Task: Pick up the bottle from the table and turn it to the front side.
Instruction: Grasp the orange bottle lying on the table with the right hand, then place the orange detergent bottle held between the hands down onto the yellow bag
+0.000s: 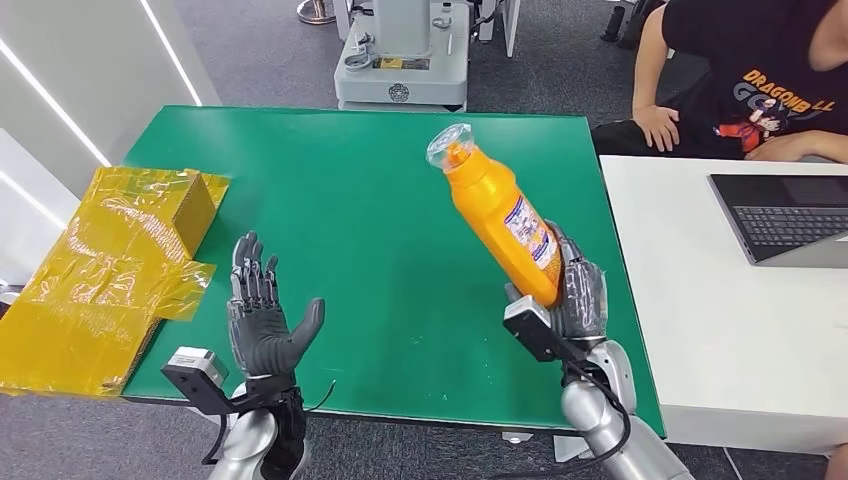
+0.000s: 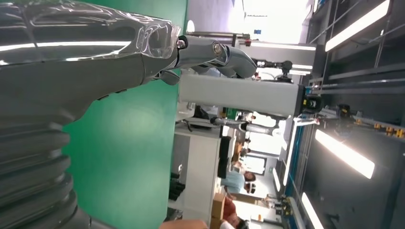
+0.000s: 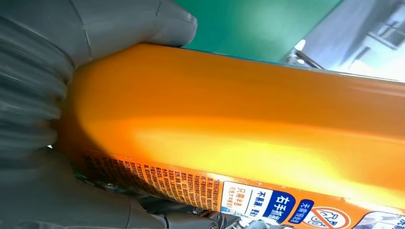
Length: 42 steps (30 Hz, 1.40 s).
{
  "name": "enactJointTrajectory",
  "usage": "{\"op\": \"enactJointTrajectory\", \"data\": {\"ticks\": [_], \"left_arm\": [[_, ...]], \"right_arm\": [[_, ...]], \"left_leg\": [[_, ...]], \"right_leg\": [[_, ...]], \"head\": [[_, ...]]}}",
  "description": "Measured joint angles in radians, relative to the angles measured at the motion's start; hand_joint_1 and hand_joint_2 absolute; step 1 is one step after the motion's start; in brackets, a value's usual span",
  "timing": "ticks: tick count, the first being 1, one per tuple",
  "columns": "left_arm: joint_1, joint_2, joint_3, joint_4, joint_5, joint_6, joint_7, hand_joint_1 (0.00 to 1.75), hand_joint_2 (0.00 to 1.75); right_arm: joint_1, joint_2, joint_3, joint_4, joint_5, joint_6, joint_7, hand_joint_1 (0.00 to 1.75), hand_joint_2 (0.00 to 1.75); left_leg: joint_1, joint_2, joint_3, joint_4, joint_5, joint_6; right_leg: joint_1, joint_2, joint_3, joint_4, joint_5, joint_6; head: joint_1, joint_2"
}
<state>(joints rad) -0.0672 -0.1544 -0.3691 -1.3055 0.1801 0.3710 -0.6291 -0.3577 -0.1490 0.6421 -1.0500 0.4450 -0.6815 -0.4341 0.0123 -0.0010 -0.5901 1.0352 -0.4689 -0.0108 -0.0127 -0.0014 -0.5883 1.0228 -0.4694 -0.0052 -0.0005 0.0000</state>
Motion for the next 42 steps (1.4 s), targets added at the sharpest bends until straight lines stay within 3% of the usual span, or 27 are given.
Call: {"op": "enactJointTrajectory", "data": {"ticks": [3,8,16,31,42], "left_arm": [[-0.009,0.001,-0.014,0.007,0.03,-0.044,0.011,0.0,1.75],[-0.027,0.01,-0.044,0.022,0.151,-0.231,0.059,0.0,1.75],[-0.054,0.022,-0.07,0.043,0.172,-0.331,0.112,0.0,1.75],[-0.124,0.018,-0.087,0.088,0.146,-0.341,0.135,0.0,1.75],[-0.127,0.017,-0.086,0.094,0.149,-0.355,0.145,0.0,1.75]], "right_arm": [[0.04,0.027,-0.004,-0.014,0.042,-0.01,-0.046,1.75,1.75],[0.052,0.046,0.008,-0.027,0.082,-0.006,-0.058,1.75,1.75],[0.044,0.06,0.04,-0.037,0.078,0.032,-0.074,1.75,1.75],[-0.007,0.078,0.135,-0.038,0.095,0.365,-0.057,1.75,1.75],[-0.034,0.079,0.158,-0.012,0.096,0.498,-0.039,1.75,1.75]], "left_leg": [[0.0,0.0,0.0,-0.001,0.0,0.0],[0.0,0.0,0.0,-0.001,0.0,0.0],[0.0,0.0,0.0,-0.001,0.0,0.0],[0.0,0.0,0.0,-0.001,0.0,0.0],[0.0,0.0,0.0,-0.001,0.0,0.0]], "right_leg": [[0.0,0.0,0.0,0.0,0.0,0.0],[0.0,0.0,0.0,0.0,0.0,0.0],[0.0,0.0,0.0,0.0,0.0,0.0],[0.0,0.0,-0.001,0.0,0.0,0.0],[0.0,0.0,-0.001,0.0,0.0,0.0]], "head": [[0.0,0.0],[0.0,0.0],[0.0,0.0],[0.0,0.0],[0.0,0.0]]}}
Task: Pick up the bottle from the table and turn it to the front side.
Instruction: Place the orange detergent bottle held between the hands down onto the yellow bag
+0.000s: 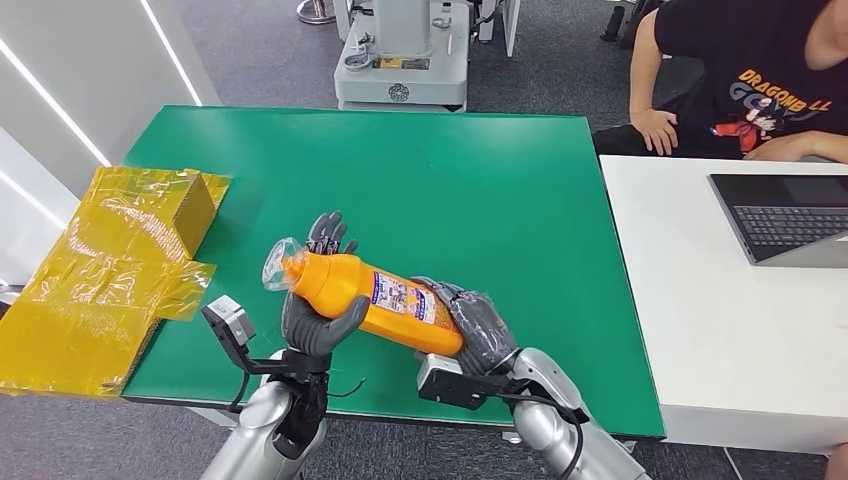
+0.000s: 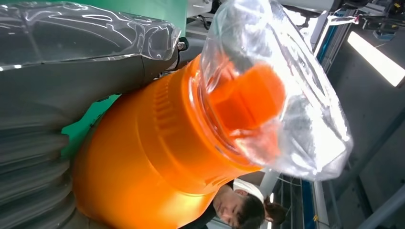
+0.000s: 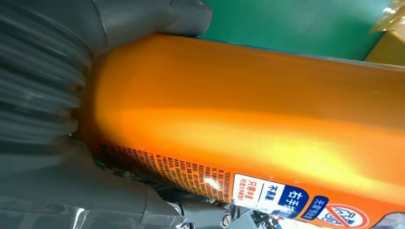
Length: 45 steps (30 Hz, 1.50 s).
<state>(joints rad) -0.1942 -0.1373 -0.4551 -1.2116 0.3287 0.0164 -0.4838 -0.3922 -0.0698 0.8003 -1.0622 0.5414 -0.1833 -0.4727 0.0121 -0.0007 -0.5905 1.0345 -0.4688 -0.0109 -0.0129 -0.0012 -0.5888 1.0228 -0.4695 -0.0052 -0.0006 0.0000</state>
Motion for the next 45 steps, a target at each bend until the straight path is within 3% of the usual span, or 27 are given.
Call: {"op": "enactJointTrajectory", "data": {"ticks": [13,16,20,21,30,38,39,40,43,44,45], "left_arm": [[0.008,0.0,0.006,0.001,0.008,-0.039,0.004,0.0,1.75],[0.011,0.0,0.008,0.001,0.009,-0.046,0.007,0.08,1.75],[0.012,0.0,0.008,0.001,0.009,-0.053,0.01,1.68,1.75],[0.012,0.0,0.008,0.001,0.008,-0.052,0.011,1.75,1.75],[0.02,-0.005,0.008,0.001,-0.006,-0.035,0.011,1.75,1.75],[0.021,-0.011,0.008,0.001,-0.005,-0.031,0.009,1.75,1.75],[0.021,-0.012,0.008,0.001,-0.005,-0.031,0.008,1.75,1.75],[0.021,-0.012,0.008,0.001,-0.005,-0.031,0.008,1.75,1.75],[0.021,-0.014,0.008,0.001,-0.005,-0.03,0.007,1.75,1.75],[0.02,-0.014,0.008,0.001,-0.005,-0.03,0.007,1.75,1.75],[0.02,-0.014,0.008,0.001,-0.006,-0.03,0.007,1.75,1.75]], "right_arm": [[-0.02,0.0,0.003,0.039,0.04,0.083,0.049,1.75,1.75],[-0.02,0.0,0.003,0.044,0.046,0.086,0.056,1.75,1.75],[-0.019,0.0,0.002,0.046,0.051,0.088,0.061,1.75,1.75],[-0.019,0.0,0.002,0.047,0.051,0.087,0.062,1.75,1.75],[0.002,0.001,-0.022,0.047,0.063,0.078,0.063,1.61,1.75],[0.015,0.002,-0.029,0.047,0.061,0.09,0.053,1.6,1.75],[0.015,0.002,-0.03,0.047,0.061,0.09,0.052,1.51,1.75],[0.015,0.002,-0.03,0.047,0.061,0.09,0.052,1.32,1.75],[0.016,0.002,-0.031,0.047,0.06,0.09,0.053,0.28,1.75],[0.016,0.002,-0.031,0.047,0.059,0.088,0.053,0.07,1.75],[0.016,0.002,-0.032,0.047,0.058,0.083,0.055,0.0,1.75]], "left_leg": [[0.0,0.0,0.0,0.0,0.0,0.0],[0.0,0.0,0.0,0.0,0.0,0.0],[0.0,0.0,0.0,0.0,0.0,0.0],[0.0,0.0,0.0,0.0,0.0,0.0],[0.0,0.0,0.0,0.0,0.0,0.0],[0.0,0.0,0.0,0.0,0.0,0.0],[0.0,0.0,0.0,0.0,0.0,0.0],[0.0,0.0,0.0,0.0,0.0,0.0],[0.0,0.0,0.0,0.0,0.0,0.0],[0.0,0.0,0.0,0.0,0.0,0.0],[0.0,0.0,0.0,0.0,0.0,0.0]], "right_leg": [[0.0,0.0,0.0,0.0,0.0,0.0],[0.0,0.0,0.0,0.0,0.0,0.0],[0.0,0.0,0.0,0.0,0.0,0.0],[0.0,0.0,0.0,0.0,0.0,0.0],[0.0,0.0,0.0,0.0,0.0,0.0],[0.0,0.0,0.0,0.0,0.0,0.0],[0.0,0.0,0.0,0.0,0.0,0.0],[0.0,0.0,0.0,0.0,0.0,0.0],[0.0,0.0,0.0,0.0,0.0,0.0],[0.0,0.0,0.0,0.0,0.0,0.0],[0.0,0.0,0.0,0.0,0.0,0.0]], "head": [[0.0,0.0],[0.0,0.0],[0.0,0.0],[0.0,0.0],[0.0,0.0],[0.0,0.0],[0.0,0.0],[0.0,0.0],[0.0,0.0],[0.0,0.0],[0.0,0.0]]}}
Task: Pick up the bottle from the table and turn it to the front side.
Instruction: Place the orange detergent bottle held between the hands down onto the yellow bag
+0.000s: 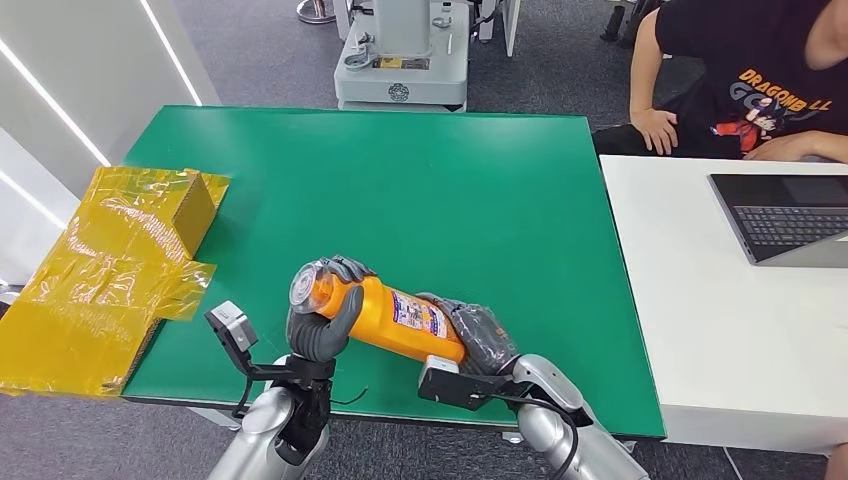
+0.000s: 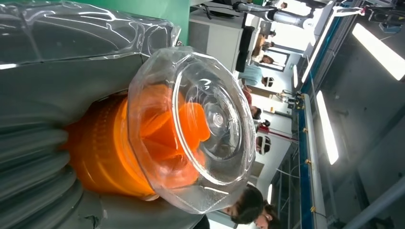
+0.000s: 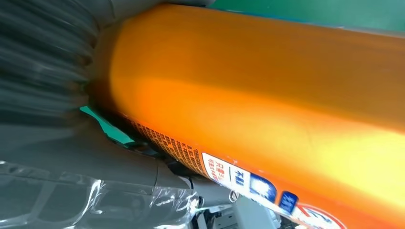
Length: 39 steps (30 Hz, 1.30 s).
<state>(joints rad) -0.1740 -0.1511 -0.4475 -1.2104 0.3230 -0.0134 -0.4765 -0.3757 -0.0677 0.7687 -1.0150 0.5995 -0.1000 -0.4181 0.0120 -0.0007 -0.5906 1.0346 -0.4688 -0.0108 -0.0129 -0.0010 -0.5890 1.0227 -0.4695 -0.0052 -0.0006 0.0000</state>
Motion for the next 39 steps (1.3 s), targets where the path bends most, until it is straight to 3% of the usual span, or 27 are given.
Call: {"op": "enactJointTrajectory", "data": {"ticks": [12,19,32,35,39], "left_arm": [[-0.014,0.0,0.024,0.0,-0.014,0.017,-0.011,1.75,1.75],[-0.037,0.033,0.072,-0.046,-0.11,0.044,-0.023,1.75,1.75],[-0.14,0.161,0.174,-0.159,-0.314,0.114,0.034,1.75,1.75],[-0.188,0.225,0.171,-0.152,-0.428,0.132,0.068,1.75,1.75],[-0.299,0.347,0.165,-0.088,-0.569,0.131,0.093,1.75,1.75]], "right_arm": [[0.061,0.019,-0.053,-0.06,-0.071,-0.178,-0.004,0.0,1.75],[0.096,0.032,-0.078,-0.141,-0.109,-0.258,-0.019,0.0,1.75],[0.146,0.056,-0.082,-0.248,-0.181,-0.289,-0.048,0.0,1.75],[0.178,0.063,-0.094,-0.283,-0.224,-0.301,-0.068,0.0,1.75],[0.23,0.067,-0.116,-0.343,-0.25,-0.313,-0.088,0.0,1.75]], "left_leg": [[0.0,0.0,0.0,0.0,0.0,0.0],[0.0,0.0,0.0,0.0,0.0,0.0],[0.0,0.0,0.0,0.0,0.001,-0.001],[0.0,0.0,0.0,0.0,0.001,-0.001],[0.001,0.001,0.0,-0.001,0.001,-0.002]], "right_leg": [[0.0,0.0,0.0,0.0,0.0,0.0],[0.0,0.0,0.0,0.001,0.0,0.0],[0.0,0.0,0.0,0.001,0.0,0.0],[0.0,0.0,-0.001,0.001,0.0,0.0],[0.001,0.002,-0.002,0.002,0.0,-0.001]], "head": [[0.0,0.0],[0.0,0.0],[0.0,0.0],[0.0,0.0],[0.0,0.0]]}}
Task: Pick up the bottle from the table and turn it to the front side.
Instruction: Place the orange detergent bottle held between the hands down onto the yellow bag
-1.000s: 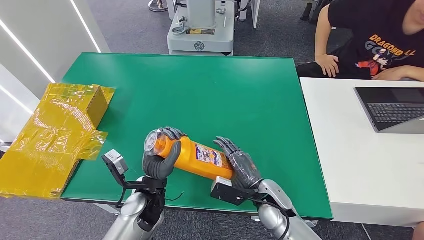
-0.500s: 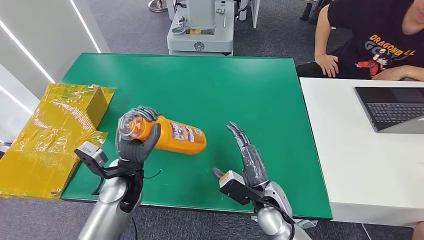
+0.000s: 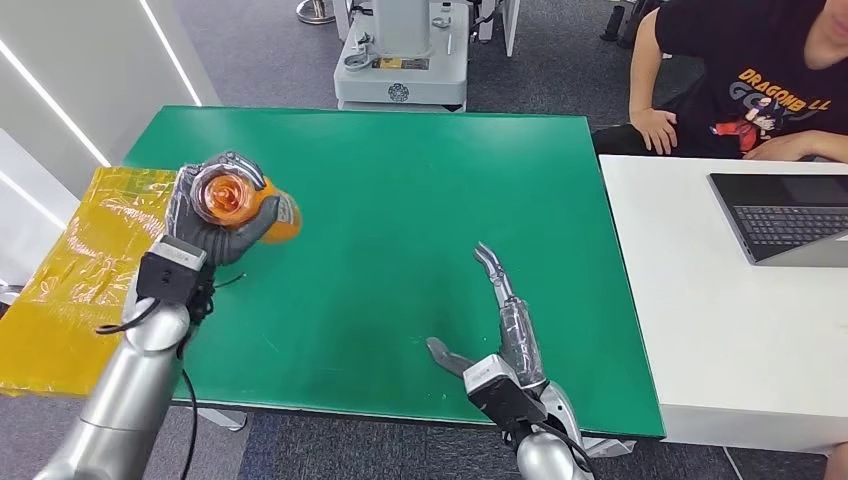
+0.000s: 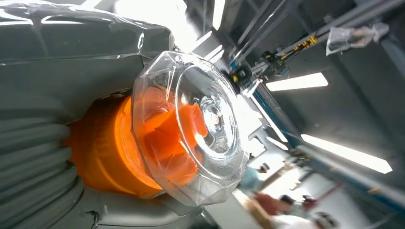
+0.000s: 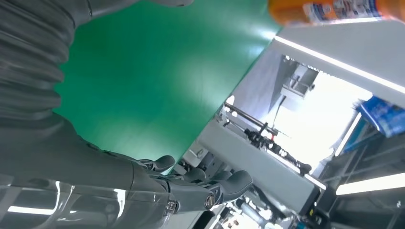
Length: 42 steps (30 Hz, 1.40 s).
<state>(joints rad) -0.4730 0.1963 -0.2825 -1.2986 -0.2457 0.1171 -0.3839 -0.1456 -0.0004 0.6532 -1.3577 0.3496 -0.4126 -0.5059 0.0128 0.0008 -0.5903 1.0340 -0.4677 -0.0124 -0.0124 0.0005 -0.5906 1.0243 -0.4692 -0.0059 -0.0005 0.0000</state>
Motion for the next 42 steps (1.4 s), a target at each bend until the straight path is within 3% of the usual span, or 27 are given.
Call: {"op": "enactJointTrajectory", "data": {"ticks": [4,9,15,23,30,42], "left_arm": [[-0.104,0.113,-0.022,0.101,-0.149,0.038,0.016,1.75,1.75],[-0.203,0.248,-0.089,0.177,-0.402,0.135,0.11,1.75,1.75],[-0.249,0.336,-0.155,0.216,-0.609,0.197,0.208,1.75,1.75],[-0.292,0.342,-0.248,0.339,-0.832,0.177,0.275,1.75,1.75],[-0.324,0.301,-0.325,0.539,-0.916,0.036,0.224,1.75,1.75],[-0.347,0.277,-0.383,0.706,-0.938,-0.006,0.203,1.75,1.75]], "right_arm": [[0.039,0.002,-0.022,-0.044,-0.005,-0.003,-0.004,0.0,1.75],[0.075,0.002,-0.036,-0.078,0.004,-0.002,-0.003,0.0,1.75],[0.088,0.01,-0.04,-0.082,0.007,-0.002,-0.001,0.0,1.75],[0.123,0.013,-0.041,-0.12,0.029,-0.016,0.015,0.0,1.75],[0.144,0.013,-0.048,-0.162,0.035,-0.011,0.026,0.0,1.75],[0.151,0.013,-0.049,-0.175,0.035,-0.006,0.032,0.0,1.75]], "left_leg": [[0.001,0.003,0.0,0.0,0.001,-0.001],[0.001,0.005,-0.001,0.0,0.001,-0.002],[0.001,0.004,-0.001,0.0,0.001,-0.002],[0.0,0.004,-0.001,0.0,0.001,-0.002],[0.0,0.005,-0.001,0.0,0.001,-0.002],[0.0,0.005,-0.002,0.0,0.001,-0.002]], "right_leg": [[0.0,0.003,-0.002,0.001,0.001,-0.001],[0.001,0.005,-0.003,0.001,0.001,-0.002],[0.0,0.005,-0.003,0.001,0.001,-0.002],[0.0,0.005,-0.003,0.001,0.001,-0.002],[0.0,0.006,-0.004,0.001,0.001,-0.002],[0.0,0.006,-0.005,0.001,0.001,-0.003]], "head": [[0.0,0.0],[0.0,0.0],[0.0,0.0],[0.0,0.0],[0.0,0.0],[0.0,0.0]]}}
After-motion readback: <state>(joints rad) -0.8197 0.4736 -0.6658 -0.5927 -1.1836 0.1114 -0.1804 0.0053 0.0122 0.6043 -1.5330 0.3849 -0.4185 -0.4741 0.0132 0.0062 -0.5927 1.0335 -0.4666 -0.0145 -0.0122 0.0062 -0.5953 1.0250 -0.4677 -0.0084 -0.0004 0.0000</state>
